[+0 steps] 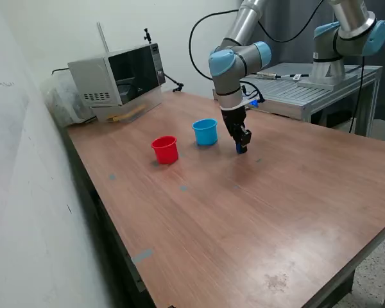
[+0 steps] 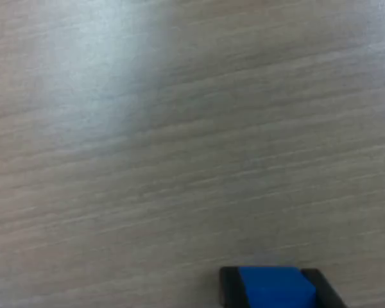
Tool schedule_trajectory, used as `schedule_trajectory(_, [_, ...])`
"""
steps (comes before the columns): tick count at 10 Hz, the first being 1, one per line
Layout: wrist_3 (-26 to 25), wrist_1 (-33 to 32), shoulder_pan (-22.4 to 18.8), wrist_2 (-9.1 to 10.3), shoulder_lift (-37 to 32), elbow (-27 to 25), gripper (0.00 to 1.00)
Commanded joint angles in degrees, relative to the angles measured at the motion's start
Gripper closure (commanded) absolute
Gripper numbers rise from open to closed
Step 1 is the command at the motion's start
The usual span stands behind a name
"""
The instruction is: Place red objects in the red bin, and blue objects in the blue bin.
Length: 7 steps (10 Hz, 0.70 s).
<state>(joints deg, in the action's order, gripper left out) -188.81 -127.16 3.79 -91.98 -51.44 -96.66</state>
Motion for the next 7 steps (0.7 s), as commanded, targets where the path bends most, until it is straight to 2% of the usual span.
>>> schedule_trajectory(1, [0.02, -0.20, -0.01, -0.04, -0.59, -0.02, 1.00])
schedule_trajectory(4, [0.28, 0.51, 0.69, -1.09, -8.48, -0.11, 1.00])
schedule_trajectory(7, [1.95, 0.86, 5.16, -1.44, -13.24, -0.37, 1.00])
